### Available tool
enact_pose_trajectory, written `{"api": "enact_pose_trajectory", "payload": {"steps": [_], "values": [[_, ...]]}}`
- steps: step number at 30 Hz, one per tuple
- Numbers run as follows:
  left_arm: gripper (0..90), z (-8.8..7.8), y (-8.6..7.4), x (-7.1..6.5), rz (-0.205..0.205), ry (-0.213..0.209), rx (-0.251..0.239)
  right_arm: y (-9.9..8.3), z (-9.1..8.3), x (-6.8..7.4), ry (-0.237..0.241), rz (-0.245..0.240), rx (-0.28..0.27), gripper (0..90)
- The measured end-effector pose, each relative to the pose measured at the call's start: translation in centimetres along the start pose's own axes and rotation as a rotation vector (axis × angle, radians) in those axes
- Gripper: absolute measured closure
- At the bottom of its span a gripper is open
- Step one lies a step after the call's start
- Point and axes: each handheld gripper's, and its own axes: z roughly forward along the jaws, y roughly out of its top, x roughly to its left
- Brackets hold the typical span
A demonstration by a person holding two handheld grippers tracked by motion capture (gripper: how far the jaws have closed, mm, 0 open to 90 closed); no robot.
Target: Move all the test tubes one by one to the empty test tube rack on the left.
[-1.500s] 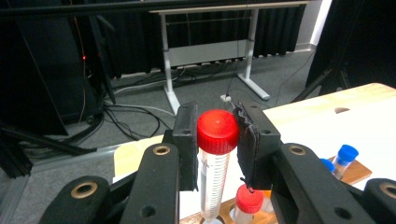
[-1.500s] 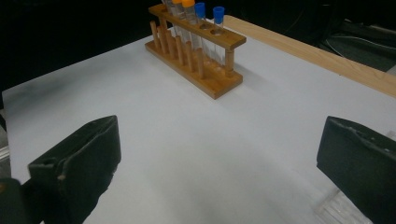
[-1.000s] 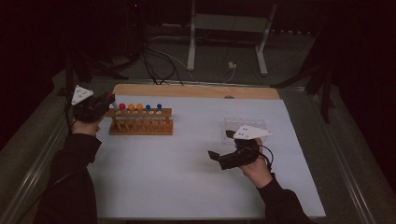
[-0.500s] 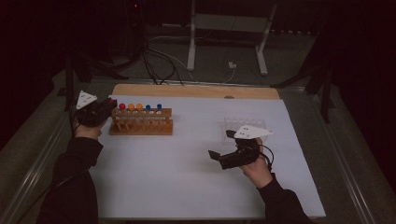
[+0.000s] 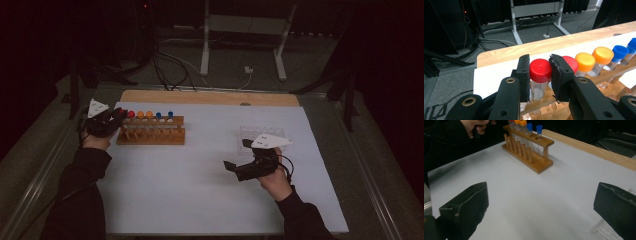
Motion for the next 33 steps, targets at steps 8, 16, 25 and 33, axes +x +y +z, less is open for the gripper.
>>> {"api": "enact_pose_trajectory", "payload": {"steps": [8,16,25,33], "values": [[71.6,-0.2,-0.2,0.1,-0.003,0.003,0.002,0.0,0.0,0.0,0.002,0.002,0.002,0.0],[69.7,-0.1,-0.1,0.0,0.003,0.008,0.033,0.0,-0.1,-0.1,0.003,0.004,-0.001,0.0],[37.2,-1.7,0.5,0.1,-0.008,0.023,0.029,0.0,-0.1,-0.2,0.002,0.006,-0.001,0.0],[9.8,-5.0,1.6,-0.4,-0.021,-0.078,0.024,0.1,-0.4,-0.3,-0.006,0.007,-0.006,0.0]]}}
